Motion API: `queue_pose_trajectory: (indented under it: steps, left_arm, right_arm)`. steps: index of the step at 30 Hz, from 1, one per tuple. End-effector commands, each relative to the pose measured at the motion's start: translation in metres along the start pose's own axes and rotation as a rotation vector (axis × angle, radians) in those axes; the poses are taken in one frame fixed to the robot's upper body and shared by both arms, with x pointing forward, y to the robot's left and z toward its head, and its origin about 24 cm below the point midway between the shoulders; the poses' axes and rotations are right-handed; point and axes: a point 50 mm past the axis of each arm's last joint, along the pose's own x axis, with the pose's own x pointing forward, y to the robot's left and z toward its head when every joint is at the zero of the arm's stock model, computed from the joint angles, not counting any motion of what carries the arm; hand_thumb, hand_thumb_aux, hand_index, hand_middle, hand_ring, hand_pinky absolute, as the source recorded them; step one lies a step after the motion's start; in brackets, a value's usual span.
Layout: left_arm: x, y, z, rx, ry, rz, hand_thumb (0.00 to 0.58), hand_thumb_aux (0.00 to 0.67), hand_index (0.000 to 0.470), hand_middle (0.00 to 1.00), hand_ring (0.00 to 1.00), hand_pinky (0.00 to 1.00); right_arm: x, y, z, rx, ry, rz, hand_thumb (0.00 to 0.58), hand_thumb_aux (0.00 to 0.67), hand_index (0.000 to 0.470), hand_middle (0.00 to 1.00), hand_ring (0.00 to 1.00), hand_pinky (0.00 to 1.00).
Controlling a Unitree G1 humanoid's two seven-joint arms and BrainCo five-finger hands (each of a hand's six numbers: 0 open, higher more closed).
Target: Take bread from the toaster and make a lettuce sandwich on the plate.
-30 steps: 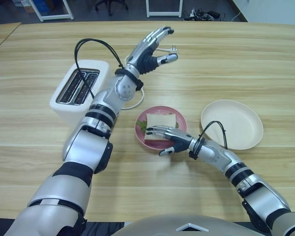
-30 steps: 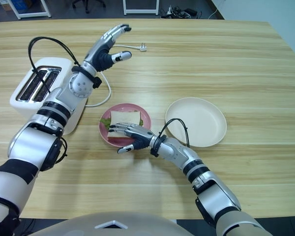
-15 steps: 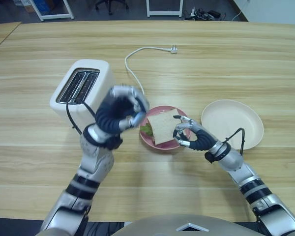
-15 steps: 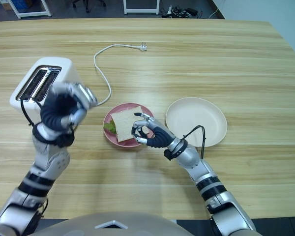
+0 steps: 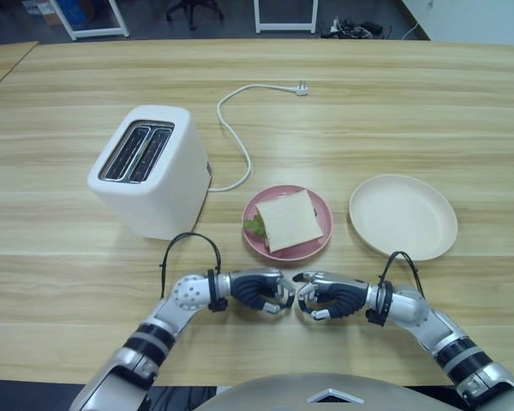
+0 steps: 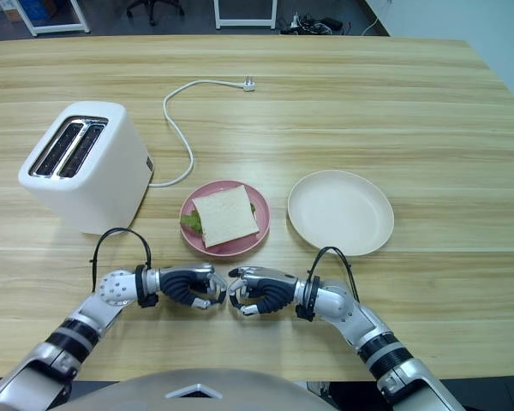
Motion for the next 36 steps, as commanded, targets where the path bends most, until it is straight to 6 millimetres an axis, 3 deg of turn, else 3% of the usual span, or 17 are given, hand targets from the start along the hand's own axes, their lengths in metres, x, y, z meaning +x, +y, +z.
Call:
queue_pose_trajectory:
  steps: [1, 7, 14, 21, 26, 28, 29, 30, 31, 33, 35, 36]
  left_arm:
    - [-0.007, -0.018, -0.029, -0.038, 0.179, -0.038, 0.580, 0.670, 0.470, 1.00, 1.00, 1.00]
    - [-0.006, -0.006, -0.044, 0.008, 0.270, 0.066, 0.580, 0.670, 0.470, 1.00, 1.00, 1.00]
    - [-0.002, 0.033, -0.057, 0.068, 0.364, 0.320, 0.580, 0.670, 0.470, 1.00, 1.00, 1.00]
    - [0.010, 0.071, -0.049, 0.042, 0.302, 0.607, 0.580, 0.670, 0.470, 1.00, 1.00, 1.00]
    - [0.006, 0.091, -0.037, -0.030, 0.169, 0.846, 0.580, 0.657, 0.461, 1.00, 1.00, 1.00]
    - [0.003, 0.094, -0.024, -0.097, 0.008, 0.907, 0.526, 0.465, 0.326, 1.00, 1.00, 1.00]
    - [0.002, 0.093, -0.015, -0.138, -0.090, 0.911, 0.468, 0.376, 0.264, 1.00, 1.00, 1.00]
    - [0.001, 0.091, -0.007, -0.175, -0.179, 0.899, 0.434, 0.334, 0.234, 1.00, 1.00, 1.00]
    - [0.000, 0.089, -0.001, -0.200, -0.249, 0.881, 0.352, 0.250, 0.175, 1.00, 1.00, 1.00]
    - [-0.002, 0.084, 0.011, -0.237, -0.354, 0.836, 0.241, 0.158, 0.111, 1.00, 1.00, 1.00]
    - [-0.006, 0.078, 0.023, -0.269, -0.446, 0.783, 0.168, 0.105, 0.074, 1.00, 1.00, 1.00]
    - [-0.010, 0.076, 0.031, -0.289, -0.504, 0.761, 0.000, 0.000, 0.000, 0.90, 0.90, 0.90]
  right_arm:
    - [-0.001, 0.014, -0.014, 0.022, 0.101, 0.067, 0.580, 0.670, 0.470, 1.00, 1.00, 1.00]
    - [0.014, -0.003, -0.025, -0.041, 0.152, -0.061, 0.580, 0.670, 0.470, 1.00, 1.00, 1.00]
    - [0.043, -0.030, -0.042, -0.105, 0.204, -0.290, 0.580, 0.670, 0.470, 1.00, 1.00, 1.00]
    - [0.062, -0.055, -0.046, -0.096, 0.202, -0.502, 0.580, 0.670, 0.470, 1.00, 1.00, 1.00]
    - [0.053, -0.079, -0.037, -0.002, 0.074, -0.704, 0.580, 0.670, 0.470, 1.00, 1.00, 1.00]
    - [0.046, -0.085, -0.031, 0.044, -0.004, -0.747, 0.580, 0.670, 0.470, 1.00, 1.00, 1.00]
    - [0.041, -0.086, -0.027, 0.068, -0.051, -0.754, 0.580, 0.670, 0.470, 1.00, 1.00, 1.00]
    - [0.037, -0.085, -0.023, 0.082, -0.097, -0.744, 0.580, 0.670, 0.470, 1.00, 1.00, 1.00]
    - [0.034, -0.083, -0.018, 0.093, -0.138, -0.731, 0.580, 0.670, 0.470, 1.00, 1.00, 1.00]
    - [0.025, -0.077, -0.009, 0.112, -0.205, -0.686, 0.580, 0.670, 0.470, 1.00, 1.00, 1.00]
    - [0.014, -0.073, 0.002, 0.134, -0.265, -0.641, 0.580, 0.670, 0.470, 1.00, 1.00, 1.00]
    - [0.008, -0.072, 0.009, 0.151, -0.301, -0.620, 0.580, 0.670, 0.470, 1.00, 1.00, 1.00]
